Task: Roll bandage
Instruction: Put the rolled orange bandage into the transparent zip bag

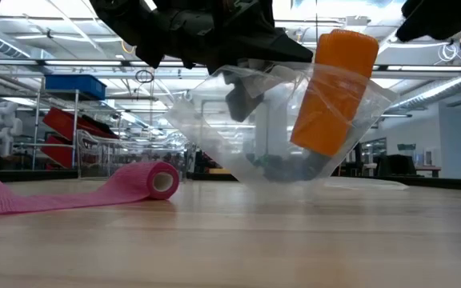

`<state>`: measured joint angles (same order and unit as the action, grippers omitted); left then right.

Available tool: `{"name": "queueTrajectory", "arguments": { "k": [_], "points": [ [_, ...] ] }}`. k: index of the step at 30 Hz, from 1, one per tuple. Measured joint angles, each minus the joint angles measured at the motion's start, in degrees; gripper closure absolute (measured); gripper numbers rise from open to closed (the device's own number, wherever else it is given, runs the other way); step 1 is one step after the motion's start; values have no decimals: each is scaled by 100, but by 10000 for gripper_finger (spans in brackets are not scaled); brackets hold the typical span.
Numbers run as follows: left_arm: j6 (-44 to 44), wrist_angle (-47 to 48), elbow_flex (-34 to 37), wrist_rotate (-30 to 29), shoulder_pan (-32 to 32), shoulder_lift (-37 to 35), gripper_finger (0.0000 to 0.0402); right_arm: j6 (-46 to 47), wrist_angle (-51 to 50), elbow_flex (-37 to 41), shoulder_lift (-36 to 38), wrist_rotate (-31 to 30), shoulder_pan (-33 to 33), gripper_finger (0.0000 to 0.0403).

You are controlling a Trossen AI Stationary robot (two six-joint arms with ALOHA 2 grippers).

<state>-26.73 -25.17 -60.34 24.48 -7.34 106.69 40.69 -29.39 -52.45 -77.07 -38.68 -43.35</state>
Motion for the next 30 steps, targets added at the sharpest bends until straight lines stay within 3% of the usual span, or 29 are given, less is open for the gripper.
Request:
{"name": "queueTrajectory", "arguments": {
  "k": [15, 20, 30],
  "points": [
    [65, -90, 0, 81, -58, -1, 387, -81, 452, 2, -472, -152, 175, 256],
    [69, -148, 0, 79, -58, -1, 387, -109, 499, 2, -674, 9, 255, 255],
    [67, -430, 0, 79, -58, 0, 387, -137, 564, 2, -842, -24, 524, 299]
  ]
}}
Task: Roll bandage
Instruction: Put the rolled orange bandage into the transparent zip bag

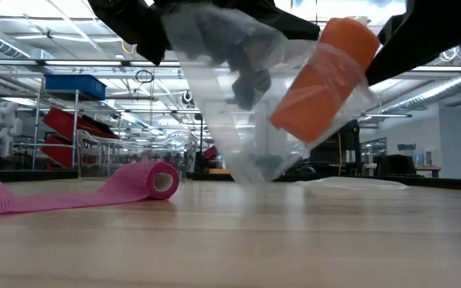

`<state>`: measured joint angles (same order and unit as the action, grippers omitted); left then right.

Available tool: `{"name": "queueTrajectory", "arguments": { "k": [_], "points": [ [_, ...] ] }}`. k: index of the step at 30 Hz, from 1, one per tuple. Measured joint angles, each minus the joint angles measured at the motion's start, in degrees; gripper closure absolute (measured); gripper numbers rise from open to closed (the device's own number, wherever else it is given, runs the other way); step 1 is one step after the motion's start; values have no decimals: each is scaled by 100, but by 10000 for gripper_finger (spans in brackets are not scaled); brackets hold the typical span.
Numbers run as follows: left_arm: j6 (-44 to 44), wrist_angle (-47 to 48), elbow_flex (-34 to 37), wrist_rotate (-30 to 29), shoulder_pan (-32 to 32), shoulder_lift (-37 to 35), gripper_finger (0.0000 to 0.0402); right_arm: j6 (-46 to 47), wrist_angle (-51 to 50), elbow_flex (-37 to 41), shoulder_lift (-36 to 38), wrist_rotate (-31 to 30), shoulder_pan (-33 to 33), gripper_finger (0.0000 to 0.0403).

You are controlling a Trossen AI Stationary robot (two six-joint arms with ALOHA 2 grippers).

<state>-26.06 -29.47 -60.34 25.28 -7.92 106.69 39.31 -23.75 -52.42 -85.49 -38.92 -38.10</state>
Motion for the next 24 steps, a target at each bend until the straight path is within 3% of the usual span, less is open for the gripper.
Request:
{"name": "queueTrajectory", "arguments": {
  "k": [6, 14, 18, 24],
  "points": [
    [85, -10, 0, 21, 0, 0, 387, -383, 446, 0, -27, 29, 135, 329],
    [302, -8, -2, 78, -8, -2, 387, -554, 729, 11, -47, -11, 45, 334],
    [442, -177, -2, 435, -37, -2, 387, -300, 896, 9, -235, -240, 133, 335],
    [597, -634, -4, 786, -161, -2, 387, -297, 1085, 1, -442, -18, 254, 335]
  ]
}}
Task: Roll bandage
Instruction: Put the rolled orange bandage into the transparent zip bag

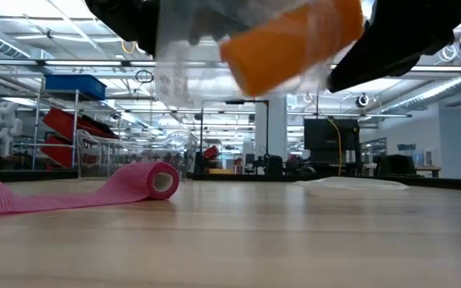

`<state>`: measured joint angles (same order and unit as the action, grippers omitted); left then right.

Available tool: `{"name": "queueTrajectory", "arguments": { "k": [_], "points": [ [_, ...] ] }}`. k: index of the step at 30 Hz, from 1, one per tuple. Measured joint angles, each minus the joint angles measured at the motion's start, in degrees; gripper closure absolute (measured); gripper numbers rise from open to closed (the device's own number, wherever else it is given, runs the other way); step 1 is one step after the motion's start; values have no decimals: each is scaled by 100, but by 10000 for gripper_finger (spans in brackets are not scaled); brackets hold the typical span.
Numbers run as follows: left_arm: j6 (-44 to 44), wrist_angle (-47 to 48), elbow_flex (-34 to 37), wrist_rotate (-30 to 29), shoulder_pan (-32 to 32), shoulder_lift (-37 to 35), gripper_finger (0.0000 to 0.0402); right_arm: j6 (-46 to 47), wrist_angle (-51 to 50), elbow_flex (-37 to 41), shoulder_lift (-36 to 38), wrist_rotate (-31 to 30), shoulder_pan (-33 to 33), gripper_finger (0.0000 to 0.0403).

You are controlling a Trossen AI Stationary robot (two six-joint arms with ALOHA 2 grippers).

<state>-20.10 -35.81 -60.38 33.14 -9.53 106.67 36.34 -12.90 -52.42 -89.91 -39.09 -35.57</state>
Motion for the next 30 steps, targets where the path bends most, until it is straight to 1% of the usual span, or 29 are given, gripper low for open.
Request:
{"name": "queueTrajectory", "arguments": {
  "k": [2, 5, 9, 14, 17, 21, 24, 27, 30],
  "points": [
    [22, 50, -7, 62, -6, 0, 387, -8, 62, -1, 2, -27, -53, 335],
    [164, 405, -4, 43, 1, 2, 387, -20, 184, -1, 65, -164, -212, 335],
    [292, 705, -4, -203, 33, 3, 387, 44, 200, -3, 151, -122, -379, 335],
    [268, 707, -2, -257, 95, 7, 387, 267, 27, -3, 208, -118, -574, 335],
    [262, 953, -4, -300, 100, 4, 387, 496, -205, -3, 312, -222, -667, 335],
    [252, 1844, -3, -697, 165, 4, 387, 583, -457, -3, 477, -320, -778, 335],
    [243, 2212, -2, -1136, 218, 4, 387, 479, -474, -3, 579, -300, -893, 333],
    [243, 2149, 0, -1199, 242, 4, 387, 200, -450, -3, 603, -283, -1068, 321],
    [247, 2045, 0, -1197, 239, 4, 387, 165, -471, -3, 452, -248, -1200, 290]
  ]
}}
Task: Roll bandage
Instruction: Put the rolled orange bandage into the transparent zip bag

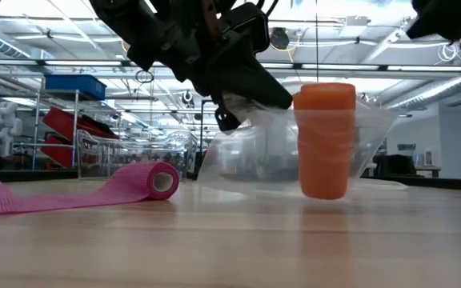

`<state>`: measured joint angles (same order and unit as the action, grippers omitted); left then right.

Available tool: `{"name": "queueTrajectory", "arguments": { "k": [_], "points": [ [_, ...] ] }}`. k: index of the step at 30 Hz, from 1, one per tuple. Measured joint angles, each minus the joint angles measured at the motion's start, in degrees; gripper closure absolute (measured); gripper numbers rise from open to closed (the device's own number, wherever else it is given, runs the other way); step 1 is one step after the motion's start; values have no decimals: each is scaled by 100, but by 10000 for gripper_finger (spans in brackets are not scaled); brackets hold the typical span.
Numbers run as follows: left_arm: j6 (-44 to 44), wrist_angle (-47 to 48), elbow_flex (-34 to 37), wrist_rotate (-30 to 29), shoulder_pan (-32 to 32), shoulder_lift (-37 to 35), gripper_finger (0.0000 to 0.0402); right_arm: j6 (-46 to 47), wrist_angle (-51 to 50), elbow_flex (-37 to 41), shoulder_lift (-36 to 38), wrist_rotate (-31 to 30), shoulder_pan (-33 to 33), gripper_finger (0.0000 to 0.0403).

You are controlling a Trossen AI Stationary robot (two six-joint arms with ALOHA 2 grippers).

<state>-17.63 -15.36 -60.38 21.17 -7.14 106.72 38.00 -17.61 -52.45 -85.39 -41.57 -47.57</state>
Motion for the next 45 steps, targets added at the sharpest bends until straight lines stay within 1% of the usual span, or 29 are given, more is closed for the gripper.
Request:
{"name": "queueTrajectory", "arguments": {
  "k": [4, 7, 9, 12, 16, 20, 22, 24, 27, 32, 33, 38, 39, 42, 45],
  "points": [
    [0, -95, 0, 2, 4, 0, 387, 106, -107, 0, -293, -49, 12, 222],
    [-4, -101, 0, 2, -1, 0, 387, 75, -111, 0, -480, -72, 163, 168],
    [-4, -133, 0, 12, -23, 0, 387, 81, -103, 0, -572, -142, 288, 138],
    [-4, -127, 0, 16, -47, 0, 387, 38, -100, 2, -699, -169, 465, 114],
    [3, -223, 2, 156, -50, 0, 387, 35, -66, 2, -853, -118, 639, 111],
    [161, -511, 2, 258, -78, -4, 387, 182, -53, 2, -971, 125, 711, 130],
    [157, -586, 2, 260, -83, -4, 387, 200, -53, 4, -1007, 122, 710, 149],
    [157, -614, 2, 268, -87, -4, 387, 40, 22, 4, -1011, 86, 689, 176],
    [155, -598, 2, 269, -83, -4, 387, -237, 154, 4, -1013, 49, 662, 234],
    [155, -688, 2, 269, -83, -4, 387, -706, 282, 4, -1013, 98, 660, 370],
    [155, -684, 2, 267, -83, -4, 387, -837, 284, 4, -1013, 97, 660, 386],
    [160, -679, 2, 253, -83, -4, 387, -865, 309, 4, -1013, -42, 660, 401],
    [197, -680, 2, 172, -83, -4, 387, -828, 310, 4, -1013, -42, 660, 402],
    [308, -668, 2, -348, -85, -4, 383, -681, 306, 4, -1013, -51, 660, 403],
    [95, -640, 2, -651, -68, -4, 368, -571, 308, 4, -1013, -56, 657, 403]
  ]
}}
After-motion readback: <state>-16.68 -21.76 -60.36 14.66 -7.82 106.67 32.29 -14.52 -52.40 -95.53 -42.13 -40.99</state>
